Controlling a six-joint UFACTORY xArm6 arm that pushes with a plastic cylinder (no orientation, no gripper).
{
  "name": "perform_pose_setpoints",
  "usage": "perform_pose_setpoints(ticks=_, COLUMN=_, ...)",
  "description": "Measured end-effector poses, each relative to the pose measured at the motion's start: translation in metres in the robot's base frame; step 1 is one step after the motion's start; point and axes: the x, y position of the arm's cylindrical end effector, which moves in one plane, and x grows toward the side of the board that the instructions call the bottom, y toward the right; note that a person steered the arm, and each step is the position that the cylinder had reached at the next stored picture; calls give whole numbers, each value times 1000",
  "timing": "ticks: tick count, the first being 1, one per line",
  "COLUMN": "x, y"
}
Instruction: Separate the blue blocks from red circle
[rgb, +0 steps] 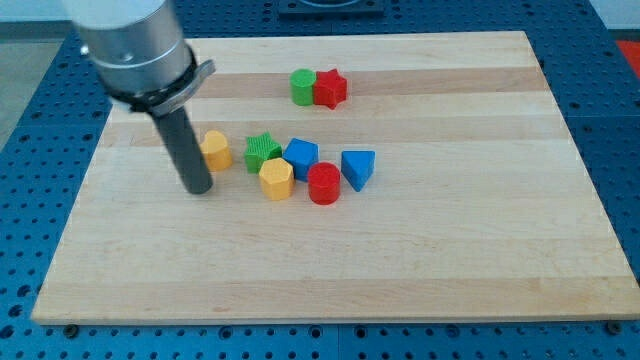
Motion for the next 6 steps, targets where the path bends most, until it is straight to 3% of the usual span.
perform_pose_setpoints(ticks=1, x=-40, y=38)
perform_pose_setpoints(ticks=2, x=-45, y=104)
perform_pose_setpoints(ticks=4, x=-25, y=70)
perform_pose_setpoints(ticks=6, x=-9, y=130)
